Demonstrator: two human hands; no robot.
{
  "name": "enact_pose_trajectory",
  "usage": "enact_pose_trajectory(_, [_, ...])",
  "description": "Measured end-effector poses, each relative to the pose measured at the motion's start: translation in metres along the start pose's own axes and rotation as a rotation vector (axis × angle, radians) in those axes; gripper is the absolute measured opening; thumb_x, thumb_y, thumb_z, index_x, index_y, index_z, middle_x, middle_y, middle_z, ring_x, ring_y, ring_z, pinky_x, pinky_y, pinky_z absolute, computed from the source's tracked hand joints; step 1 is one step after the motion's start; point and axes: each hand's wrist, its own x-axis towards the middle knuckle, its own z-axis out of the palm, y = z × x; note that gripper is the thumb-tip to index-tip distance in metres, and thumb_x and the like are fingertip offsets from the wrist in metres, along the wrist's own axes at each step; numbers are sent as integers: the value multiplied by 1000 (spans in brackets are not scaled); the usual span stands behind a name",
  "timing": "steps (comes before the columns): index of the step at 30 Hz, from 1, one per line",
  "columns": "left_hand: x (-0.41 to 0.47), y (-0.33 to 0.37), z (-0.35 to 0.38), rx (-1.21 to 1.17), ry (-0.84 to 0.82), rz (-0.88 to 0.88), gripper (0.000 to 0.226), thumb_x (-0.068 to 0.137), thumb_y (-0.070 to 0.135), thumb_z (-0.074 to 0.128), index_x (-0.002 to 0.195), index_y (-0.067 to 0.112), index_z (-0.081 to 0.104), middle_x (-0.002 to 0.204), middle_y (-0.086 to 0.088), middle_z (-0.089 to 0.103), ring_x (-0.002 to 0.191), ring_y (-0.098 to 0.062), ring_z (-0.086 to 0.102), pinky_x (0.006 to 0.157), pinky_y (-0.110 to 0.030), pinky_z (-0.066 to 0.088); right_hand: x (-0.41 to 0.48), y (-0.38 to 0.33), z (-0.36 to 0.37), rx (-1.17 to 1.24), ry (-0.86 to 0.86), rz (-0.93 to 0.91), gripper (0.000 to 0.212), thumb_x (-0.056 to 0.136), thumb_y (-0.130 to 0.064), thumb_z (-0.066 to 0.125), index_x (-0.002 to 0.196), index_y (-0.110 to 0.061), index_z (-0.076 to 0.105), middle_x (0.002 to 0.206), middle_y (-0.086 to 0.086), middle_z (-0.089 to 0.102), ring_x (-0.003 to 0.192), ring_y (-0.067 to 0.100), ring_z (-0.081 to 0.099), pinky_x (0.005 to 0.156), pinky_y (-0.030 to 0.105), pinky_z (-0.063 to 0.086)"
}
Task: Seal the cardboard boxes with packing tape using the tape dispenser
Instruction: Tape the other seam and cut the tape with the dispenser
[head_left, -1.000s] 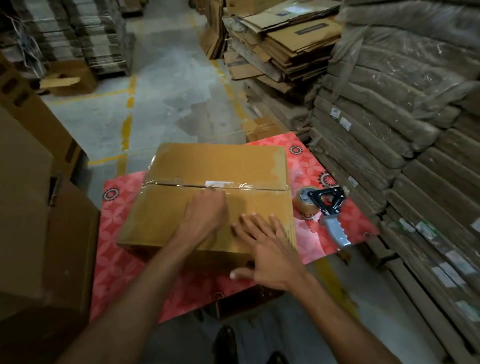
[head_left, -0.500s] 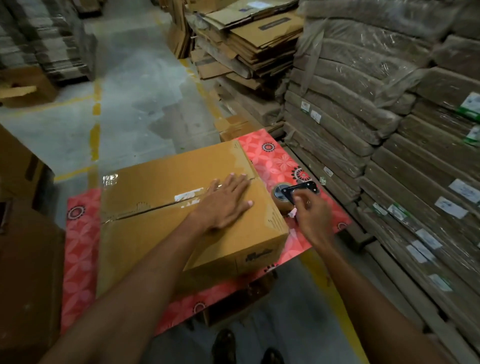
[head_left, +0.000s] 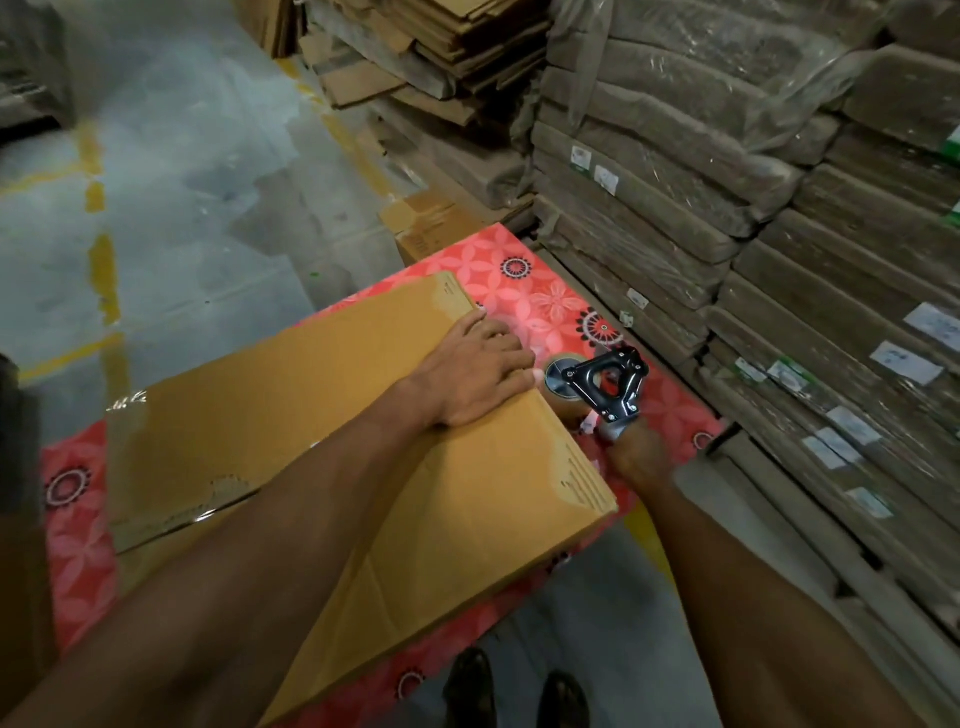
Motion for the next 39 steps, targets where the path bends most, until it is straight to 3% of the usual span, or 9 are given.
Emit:
enact_pose_trajectory(4, [8, -2, 0, 21, 18, -30, 60, 99, 63, 8, 104, 34, 61, 101, 13, 51, 116, -13, 44, 121, -46, 14, 9, -32, -28, 275, 97, 239, 42, 84, -50, 50, 78, -12, 68, 80, 12, 67, 72, 31, 62, 54, 27, 36])
enact_pose_trajectory(8, [21, -11, -4, -53, 28, -69, 64, 100, 60, 10, 100, 32, 68, 102, 10, 66, 103, -13, 51, 112, -43, 24, 1, -87, -85, 771, -143, 232, 11, 65, -29, 58, 63, -18, 55, 56, 5, 44, 41, 20, 39, 43, 22, 27])
enact_pose_trajectory(11, [32, -18, -25, -576, 267, -256, 38, 108, 37, 39, 116, 15, 69, 113, 2, 70, 101, -14, 61, 96, -32, 43, -23, -127, -127, 1107, -328, 133, 11, 86, -16, 53, 75, -18, 53, 54, -1, 35, 39, 12, 29, 41, 20, 26])
enact_pose_trajectory(14, [50, -27, -59, -1290, 505, -653, 32, 105, 32, 49, 87, 14, 68, 75, 7, 72, 71, -9, 68, 69, -26, 53, -52, -154, -158, 1200, -413, -5, 14, 90, -13, 50, 77, -18, 54, 55, -3, 36, 41, 10, 29, 45, 23, 27])
enact_pose_trajectory(16, [55, -36, -81, -1716, 273, -790, 46, 105, 47, 45, 84, 10, 61, 60, 0, 68, 58, -14, 68, 58, -28, 53, -68, -166, -169, 1209, -444, -72, 12, 85, -13, 52, 75, -18, 51, 57, -2, 36, 43, 11, 30, 48, 25, 27])
enact_pose_trajectory(19, [41, -42, -100, -1980, -148, -765, 70, 97, 57, 53, 110, -11, 64, 100, -28, 72, 88, -38, 74, 74, -50, 62, -83, -180, -176, 1198, -463, -133, 9, 73, -13, 61, 80, -15, 55, 58, -1, 38, 43, 11, 30, 46, 25, 28])
enact_pose_trajectory(25, [24, -53, -102, -2044, -55, -784, 13, 98, 12, 60, 97, -1, 63, 71, -14, 72, 61, -22, 73, 59, -33, 63, -96, -192, -173, 1136, -414, -231, 23, 74, -9, 61, 96, -6, 58, 61, 4, 37, 45, 13, 32, 45, 25, 28])
enact_pose_trajectory(32, [8, -65, -98, -2183, -120, -697, 57, 98, 44, 59, 102, -13, 66, 95, -30, 72, 82, -37, 76, 78, -43, 62, -97, -188, -159, 1086, -400, -279, 20, 77, -6, 61, 94, -7, 51, 62, 4, 44, 46, 13, 39, 47, 26, 35])
enact_pose_trajectory(39, [5, -60, -91, -2175, -71, -781, 9, 94, -4, 58, 100, -9, 64, 82, -24, 74, 68, -28, 76, 66, -34, 64, -99, -188, -158, 1016, -382, -297, 30, 73, -10, 64, 99, -6, 50, 61, 1, 49, 47, 13, 42, 48, 27, 37])
